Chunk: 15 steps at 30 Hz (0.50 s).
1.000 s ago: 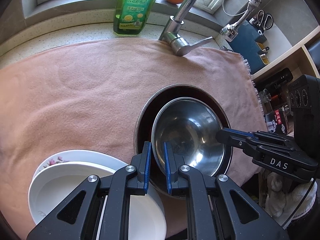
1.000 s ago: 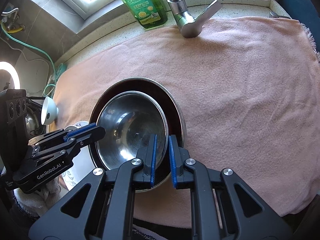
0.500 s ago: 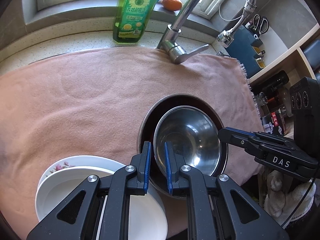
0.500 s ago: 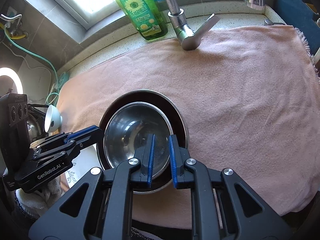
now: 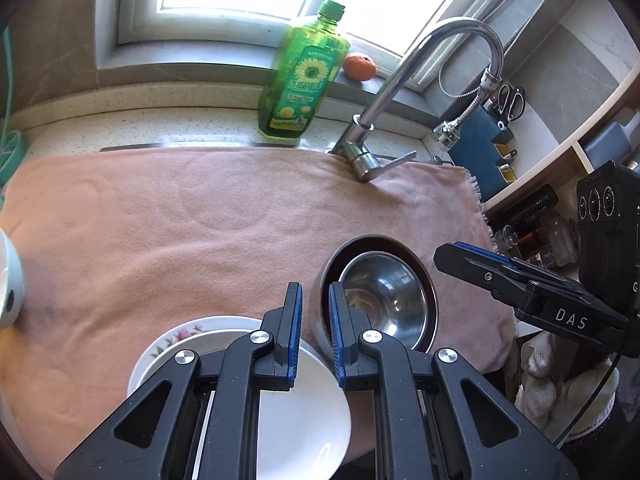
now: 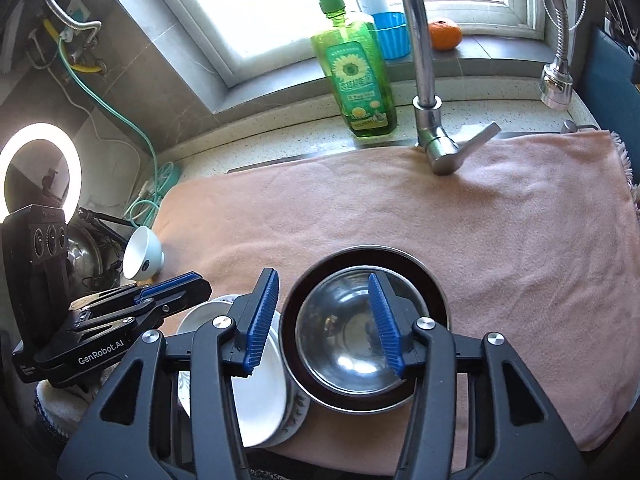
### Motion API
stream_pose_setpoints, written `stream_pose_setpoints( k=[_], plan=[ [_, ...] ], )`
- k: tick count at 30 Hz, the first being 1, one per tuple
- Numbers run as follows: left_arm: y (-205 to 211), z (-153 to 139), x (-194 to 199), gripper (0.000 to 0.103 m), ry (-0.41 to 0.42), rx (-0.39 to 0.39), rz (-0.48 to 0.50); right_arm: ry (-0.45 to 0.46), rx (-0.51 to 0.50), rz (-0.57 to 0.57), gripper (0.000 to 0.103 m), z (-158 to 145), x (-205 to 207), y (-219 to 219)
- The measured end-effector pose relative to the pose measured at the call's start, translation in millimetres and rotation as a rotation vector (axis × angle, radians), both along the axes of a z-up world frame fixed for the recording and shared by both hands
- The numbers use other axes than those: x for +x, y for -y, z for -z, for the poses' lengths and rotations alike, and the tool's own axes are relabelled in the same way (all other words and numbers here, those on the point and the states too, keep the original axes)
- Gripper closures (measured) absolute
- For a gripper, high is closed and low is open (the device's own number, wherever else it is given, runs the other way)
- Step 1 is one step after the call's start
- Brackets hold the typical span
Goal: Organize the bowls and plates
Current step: 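Move the open right gripper to the white ceramic bowl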
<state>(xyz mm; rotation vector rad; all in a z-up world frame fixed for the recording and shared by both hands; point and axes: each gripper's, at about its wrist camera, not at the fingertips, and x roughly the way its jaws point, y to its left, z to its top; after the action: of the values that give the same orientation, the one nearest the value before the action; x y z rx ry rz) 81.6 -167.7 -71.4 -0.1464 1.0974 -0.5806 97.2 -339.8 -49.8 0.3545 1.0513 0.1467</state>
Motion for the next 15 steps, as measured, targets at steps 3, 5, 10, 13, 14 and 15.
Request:
stream_pose_setpoints(
  k=[3,5,10,13,14,15],
  plan=[
    [-21.6,-3.2,-1.7,0.084,0.010,-0.002,-0.040,0.009,-0.005,-0.036,0.054,-3.1,7.4,-18.9],
    [-36.7,-5.1,-2.9,0.084,0.015,-0.007,-0.067,0.024,-0.007,-0.059,0.046,-5.0,10.3,-32.2],
    [-76.2,-4.7,-5.1,0.084,0.016,-0.005,-0.143,0.082,-0.029,-0.109,0.031,-12.4,17.7,-64.8],
    [-102.7,-2.4,-9.0,0.084,0.014,-0.007,-0.198,0.101,-0.016,-0.131,0.026,-16.4,24.0,-81.8],
    [-112.0,-1.5,-10.1,0.083,0.012,-0.011,-0.217,0.107,-0.015,-0.136,0.022,-17.7,25.8,-87.8],
    [-121.8,-0.5,-10.8,0.083,0.008,-0.015,-0.237,0.110,-0.010,-0.145,0.021,-18.6,27.8,-94.1]
  ],
)
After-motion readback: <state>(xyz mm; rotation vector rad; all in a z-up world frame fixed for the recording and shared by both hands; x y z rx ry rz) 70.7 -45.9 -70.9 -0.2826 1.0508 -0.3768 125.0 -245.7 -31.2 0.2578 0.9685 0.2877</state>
